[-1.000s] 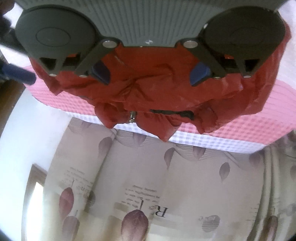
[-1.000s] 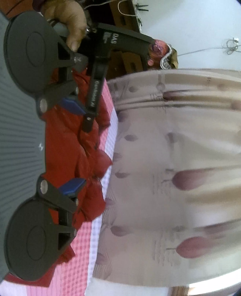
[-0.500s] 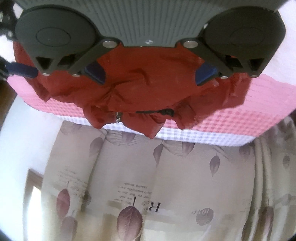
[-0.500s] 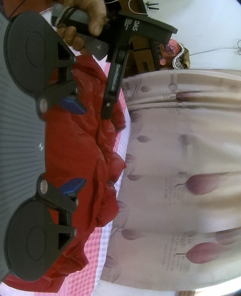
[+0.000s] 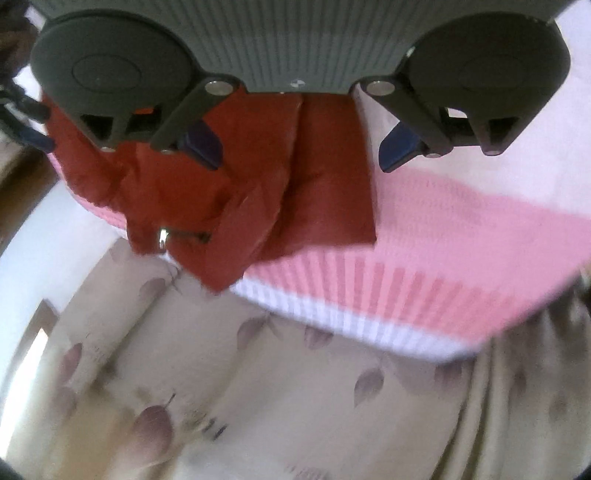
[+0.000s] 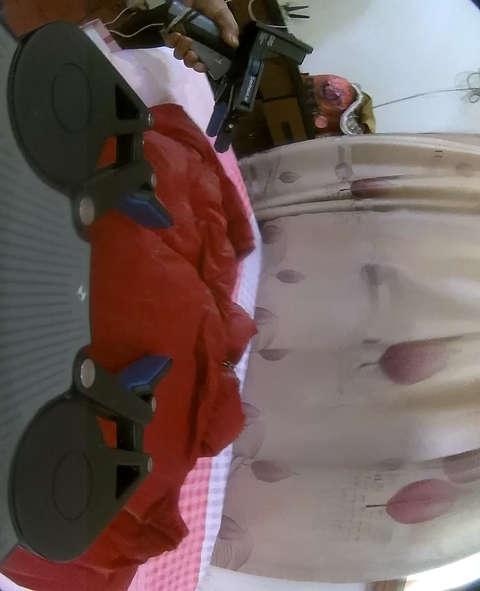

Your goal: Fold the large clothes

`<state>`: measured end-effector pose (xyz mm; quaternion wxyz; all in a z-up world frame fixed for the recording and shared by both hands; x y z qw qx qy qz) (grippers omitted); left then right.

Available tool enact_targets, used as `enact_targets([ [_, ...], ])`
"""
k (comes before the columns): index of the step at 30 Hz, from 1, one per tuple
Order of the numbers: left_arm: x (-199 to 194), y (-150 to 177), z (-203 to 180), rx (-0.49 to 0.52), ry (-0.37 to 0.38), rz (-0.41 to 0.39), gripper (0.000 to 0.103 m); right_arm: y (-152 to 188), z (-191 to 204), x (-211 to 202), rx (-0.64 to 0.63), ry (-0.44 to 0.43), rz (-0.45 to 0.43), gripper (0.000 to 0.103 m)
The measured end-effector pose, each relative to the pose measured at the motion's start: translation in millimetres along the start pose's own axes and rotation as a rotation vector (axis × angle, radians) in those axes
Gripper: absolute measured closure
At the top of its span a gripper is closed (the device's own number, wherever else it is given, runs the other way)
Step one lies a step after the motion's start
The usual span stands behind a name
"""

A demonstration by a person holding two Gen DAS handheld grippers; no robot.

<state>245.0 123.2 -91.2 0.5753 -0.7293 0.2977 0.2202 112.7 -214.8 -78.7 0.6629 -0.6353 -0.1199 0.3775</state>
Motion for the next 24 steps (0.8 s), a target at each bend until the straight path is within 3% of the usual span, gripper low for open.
enact_targets([
  [3, 19.9, 7.2, 6.3, -0.015, 0.073, 0.064, 0.0, 3.1, 1.0, 3.5, -0.017, -0.001, 0.021, 0.028],
  [5, 35.3, 13.9, 12.6, -0.05, 0.115, 0.13, 0.001, 2.6, 0.0, 4.3, -0.018, 0.0, 0.024, 0.028],
  [8, 39.4, 19.2, 15.0, -0.125, 0.276, 0.176, 0.001, 1.7, -2.7, 3.7, -0.017, -0.006, 0.019, 0.028],
  [10, 43.1, 21.7, 6.6, -0.12, 0.308, 0.202, 0.002, 2.0, -5.4, 5.5, -0.008, -0.012, 0.011, 0.028],
  [11, 44.7, 21.5, 0.3, -0.112, 0.315, 0.203, 0.005, 1.9, -7.5, 6.8, 0.003, -0.018, 0.002, 0.028],
  [15, 53.5, 22.4, -24.3, -0.061, 0.316, 0.187, 0.043, 1.1, -14.1, 13.6, 0.061, -0.013, -0.007, 0.028],
  [18, 49.4, 23.0, -17.4, -0.142, 0.377, 0.169, 0.058, -2.0, -12.7, 9.5, 0.049, -0.013, -0.011, 0.028],
  [20, 43.5, 27.1, -12.9, -0.172, 0.386, 0.159, 0.06, -7.0, -13.7, 7.5, 0.025, 0.016, -0.004, 0.03],
  [22, 38.1, 28.7, -11.0, -0.194, 0.383, 0.152, 0.062, -13.7, -15.3, 8.4, -0.017, 0.073, 0.016, 0.066],
  [23, 35.6, 29.4, -10.9, -0.209, 0.384, 0.148, 0.064, -16.5, -17.1, 10.7, -0.03, 0.101, 0.035, 0.089],
  [24, 34.0, 28.3, -11.8, -0.218, 0.385, 0.141, 0.064, -18.8, -18.4, 11.7, -0.038, 0.113, 0.039, 0.09],
])
Point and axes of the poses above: each gripper's, at about its wrist camera, not at the fingertips, and x roughly the way its jaws point, z to its left, y to its underside, the point moved 6 cm from there along x, roughly the way its jaws point, and after that the axes turned 14 degrees about -y, right-handed, at the moved point
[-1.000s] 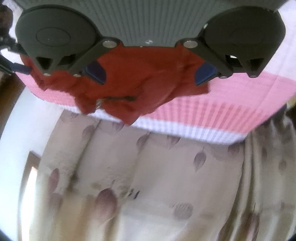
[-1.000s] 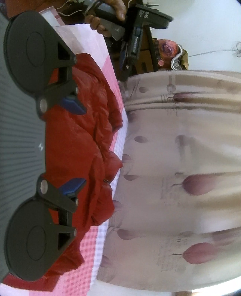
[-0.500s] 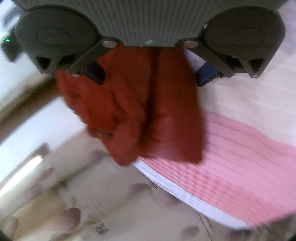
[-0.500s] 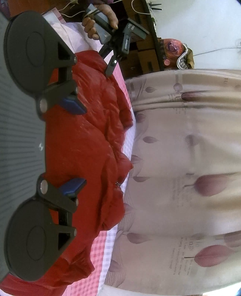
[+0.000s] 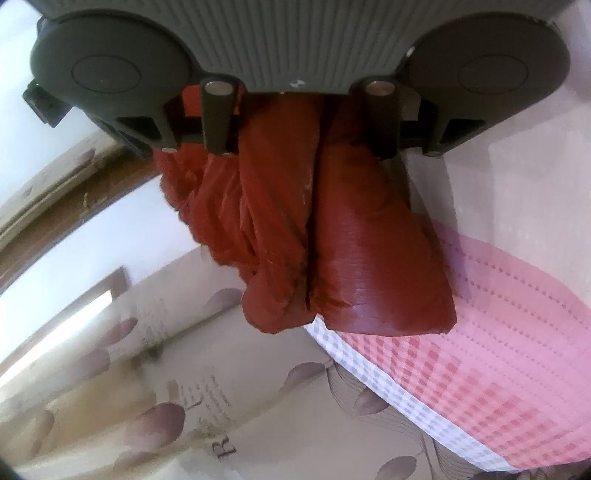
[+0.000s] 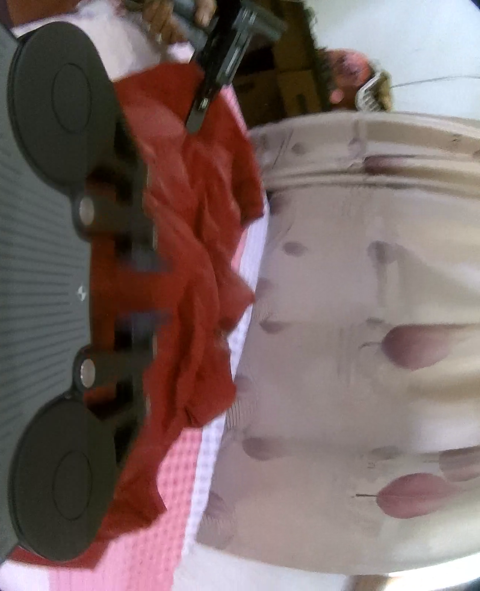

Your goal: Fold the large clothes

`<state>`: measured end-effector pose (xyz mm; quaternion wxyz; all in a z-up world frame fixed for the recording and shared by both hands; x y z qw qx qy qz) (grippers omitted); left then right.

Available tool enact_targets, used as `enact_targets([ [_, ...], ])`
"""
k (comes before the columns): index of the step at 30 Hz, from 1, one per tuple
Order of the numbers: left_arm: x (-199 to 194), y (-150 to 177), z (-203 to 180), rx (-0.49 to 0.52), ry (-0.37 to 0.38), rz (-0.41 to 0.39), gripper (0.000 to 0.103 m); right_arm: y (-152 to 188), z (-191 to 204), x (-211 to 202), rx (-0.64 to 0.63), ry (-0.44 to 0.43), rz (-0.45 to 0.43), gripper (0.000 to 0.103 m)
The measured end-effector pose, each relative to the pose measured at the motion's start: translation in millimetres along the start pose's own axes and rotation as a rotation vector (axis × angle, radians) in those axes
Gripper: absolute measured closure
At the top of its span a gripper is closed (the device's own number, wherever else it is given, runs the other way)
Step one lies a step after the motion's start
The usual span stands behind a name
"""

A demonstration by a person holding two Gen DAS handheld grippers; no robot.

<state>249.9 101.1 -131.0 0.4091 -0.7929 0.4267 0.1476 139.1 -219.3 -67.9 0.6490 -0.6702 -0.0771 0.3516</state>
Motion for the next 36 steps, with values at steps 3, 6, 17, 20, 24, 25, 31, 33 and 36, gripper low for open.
enact_targets([
  [3, -8.2, 3.8, -2.6, -0.019, 0.015, -0.007, 0.064, -8.3, 4.8, -2.0, -0.027, -0.01, -0.019, 0.09],
  [6, -12.4, 3.9, -5.7, -0.048, 0.029, 0.003, 0.064, -9.9, 11.5, 3.9, -0.087, -0.005, 0.009, 0.09],
  [17, -49.9, -6.0, -86.4, 0.031, 0.062, 0.003, 0.067, 26.1, -32.2, 40.7, 0.06, 0.019, 0.076, 0.091],
  [20, -54.8, -7.8, -140.2, 0.125, 0.081, 0.01, 0.067, 33.9, -45.0, 40.5, 0.165, -0.01, 0.047, 0.092],
  [24, -39.7, -2.1, -223.8, 0.267, 0.111, 0.049, 0.067, 48.6, -66.8, 36.4, 0.394, -0.078, -0.035, 0.092],
  [25, -31.4, 1.6, -244.8, 0.304, 0.122, 0.063, 0.067, 53.6, -73.6, 34.4, 0.466, -0.1, -0.063, 0.092],
  [31, 36.5, 36.6, -350.3, 0.473, 0.185, 0.154, 0.066, 73.0, -103.5, 22.9, 0.75, -0.201, -0.167, 0.092],
  [33, 63.0, 51.7, -370.3, 0.512, 0.196, 0.177, 0.064, 79.9, -112.5, 20.6, 0.827, -0.25, -0.196, 0.092],
  [36, 85.9, 60.6, -379.8, 0.492, 0.209, 0.173, 0.064, 85.6, -122.8, 13.6, 0.887, -0.268, -0.203, 0.094],
])
Point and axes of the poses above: each gripper's, at about its wrist camera, not at the fingertips, and x roughly the way its jaws point, z to its left, y to its underside, the point moved 6 cm from there along x, roughly the way its jaws point, and after that the axes turned 14 degrees about -y, right-handed, at the moved point
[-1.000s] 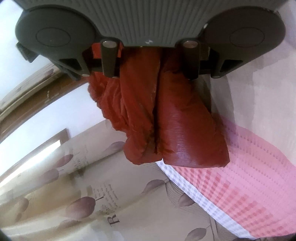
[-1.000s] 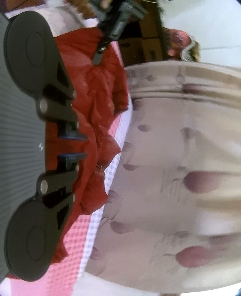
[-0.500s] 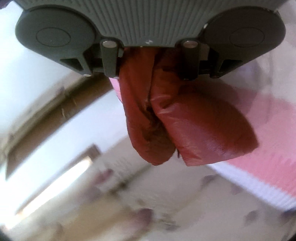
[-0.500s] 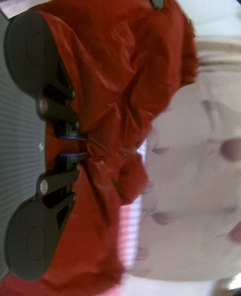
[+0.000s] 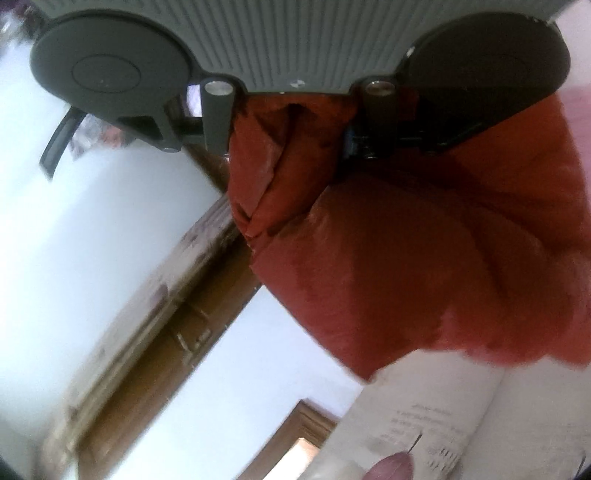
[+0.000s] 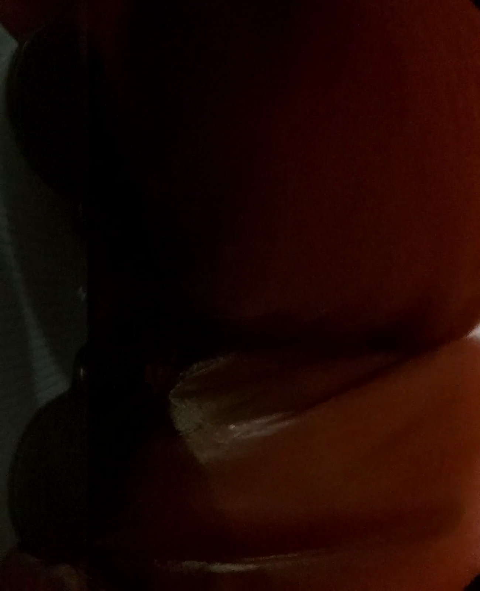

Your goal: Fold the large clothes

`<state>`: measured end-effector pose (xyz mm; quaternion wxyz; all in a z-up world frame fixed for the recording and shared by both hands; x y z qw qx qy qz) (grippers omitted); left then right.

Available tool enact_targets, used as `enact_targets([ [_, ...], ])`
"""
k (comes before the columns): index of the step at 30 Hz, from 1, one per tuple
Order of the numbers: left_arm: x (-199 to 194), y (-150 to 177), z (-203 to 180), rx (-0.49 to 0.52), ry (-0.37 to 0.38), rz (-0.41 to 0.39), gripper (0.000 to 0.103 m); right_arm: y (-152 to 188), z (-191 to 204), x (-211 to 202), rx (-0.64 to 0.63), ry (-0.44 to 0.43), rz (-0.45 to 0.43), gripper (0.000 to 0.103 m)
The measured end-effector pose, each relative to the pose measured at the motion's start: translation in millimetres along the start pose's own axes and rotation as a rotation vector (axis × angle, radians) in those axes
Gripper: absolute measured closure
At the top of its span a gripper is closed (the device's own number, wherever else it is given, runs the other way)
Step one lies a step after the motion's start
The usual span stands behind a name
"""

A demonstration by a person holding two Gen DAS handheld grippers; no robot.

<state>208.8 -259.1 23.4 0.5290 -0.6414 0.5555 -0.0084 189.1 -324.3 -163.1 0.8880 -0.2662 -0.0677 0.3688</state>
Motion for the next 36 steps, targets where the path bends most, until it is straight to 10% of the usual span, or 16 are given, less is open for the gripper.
enact_targets([
  [7, 4.1, 3.6, -3.0, -0.016, -0.032, -0.009, 0.064, 4.1, 26.0, -65.4, -0.067, 0.038, -0.02, 0.091],
  [13, -0.4, 7.3, -13.4, 0.038, -0.043, -0.018, 0.06, -3.7, 21.4, -159.9, -0.169, 0.168, -0.204, 0.091],
  [23, 56.5, 20.5, -64.1, 0.203, -0.115, 0.007, 0.027, -4.1, -39.5, -130.6, 0.172, -0.037, -0.14, 0.092],
  [29, 81.4, 36.5, -53.6, 0.183, -0.026, -0.064, 0.018, -16.1, -43.0, -214.1, 0.185, -0.043, -0.246, 0.091],
  [33, 87.5, 52.2, -58.0, 0.258, -0.028, -0.109, 0.011, -60.9, -10.6, -268.0, 0.033, 0.022, -0.305, 0.052],
  [36, 92.1, 62.6, -64.3, 0.332, -0.075, -0.129, 0.006, -104.3, 44.3, -277.5, -0.196, 0.059, -0.283, 0.043],
])
Point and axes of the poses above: each gripper's, at about its wrist camera, not at the fingertips, and x roughly the way its jaws point, z to its left, y to its underside, the point moved 6 cm from there along x, roughly the way its jaws point, and after that the axes turned 14 degrees about -y, right-handed, at the moved point
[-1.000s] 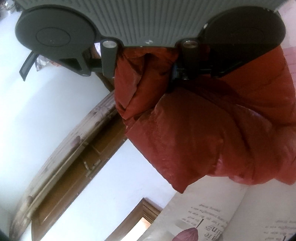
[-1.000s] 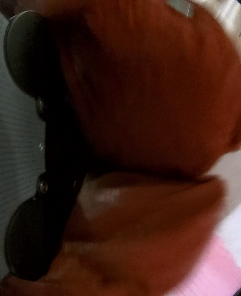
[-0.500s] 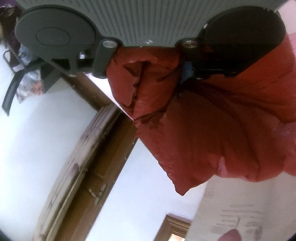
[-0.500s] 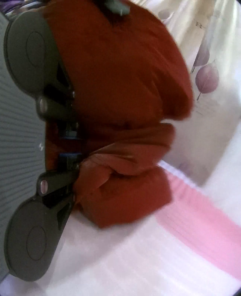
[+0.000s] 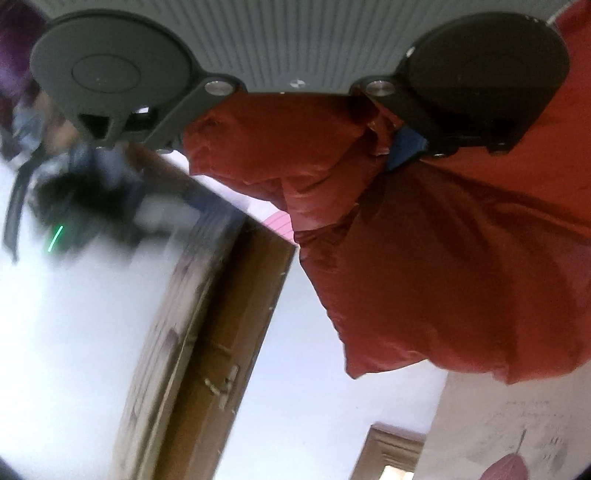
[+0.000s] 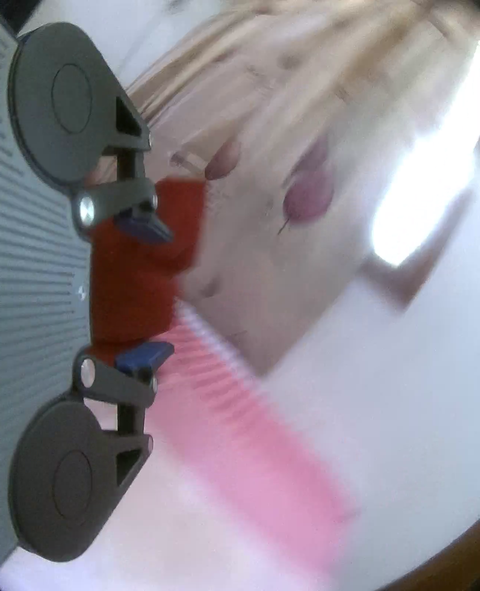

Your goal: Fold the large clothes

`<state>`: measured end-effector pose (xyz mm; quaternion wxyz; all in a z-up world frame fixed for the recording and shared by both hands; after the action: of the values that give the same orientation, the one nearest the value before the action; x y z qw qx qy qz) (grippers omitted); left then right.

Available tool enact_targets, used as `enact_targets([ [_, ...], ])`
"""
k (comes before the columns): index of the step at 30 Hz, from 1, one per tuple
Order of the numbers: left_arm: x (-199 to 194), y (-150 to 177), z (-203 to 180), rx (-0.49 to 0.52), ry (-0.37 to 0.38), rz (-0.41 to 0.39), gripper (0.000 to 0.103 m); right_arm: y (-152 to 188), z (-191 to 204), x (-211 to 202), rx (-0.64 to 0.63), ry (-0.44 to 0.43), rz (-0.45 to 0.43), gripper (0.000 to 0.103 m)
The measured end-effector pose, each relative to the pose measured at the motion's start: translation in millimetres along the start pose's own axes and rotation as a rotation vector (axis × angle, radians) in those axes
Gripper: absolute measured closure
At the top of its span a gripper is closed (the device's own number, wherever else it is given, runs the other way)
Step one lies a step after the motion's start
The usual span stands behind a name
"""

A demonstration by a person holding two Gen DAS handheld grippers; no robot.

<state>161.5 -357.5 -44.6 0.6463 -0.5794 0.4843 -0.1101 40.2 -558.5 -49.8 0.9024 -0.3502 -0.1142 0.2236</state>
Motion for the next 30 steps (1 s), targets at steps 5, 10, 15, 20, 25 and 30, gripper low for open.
enact_targets([
  [5, 8.2, 11.9, -17.5, 0.107, -0.054, -0.016, 0.002, -18.8, 83.0, 74.1, -0.438, -0.011, 0.245, 0.045],
  [10, 12.9, 17.3, -26.0, 0.151, -0.094, -0.037, 0.001, 31.0, 92.2, 146.3, -0.816, 0.176, 0.519, 0.047],
  [15, -22.9, 27.9, -22.4, 0.054, -0.078, -0.118, 0.001, 39.5, 41.8, 130.9, -0.643, 0.224, 0.496, 0.048],
  [20, -77.9, 35.9, -16.9, -0.12, -0.055, -0.296, 0.016, 35.5, -5.6, 105.9, -0.197, 0.068, 0.334, 0.046],
  [25, -59.7, 27.0, -16.2, -0.133, 0.014, -0.256, 0.051, 44.5, -39.9, 95.5, 0.081, -0.048, 0.198, 0.043],
  [30, -23.3, 33.2, -26.8, -0.009, 0.053, -0.179, 0.058, 32.8, -25.9, 86.1, -0.084, 0.053, 0.265, 0.044],
])
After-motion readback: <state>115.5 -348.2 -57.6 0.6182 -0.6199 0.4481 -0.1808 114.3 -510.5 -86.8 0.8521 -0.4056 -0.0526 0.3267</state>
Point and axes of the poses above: each gripper's, at about its wrist camera, not at the fingertips, and x roughly the way its jaws point, z to its left, y to its underside, the point moved 6 cm from there along x, roughly the way its jaws point, and after that the axes turned 14 degrees about -y, right-handed, at the moved point
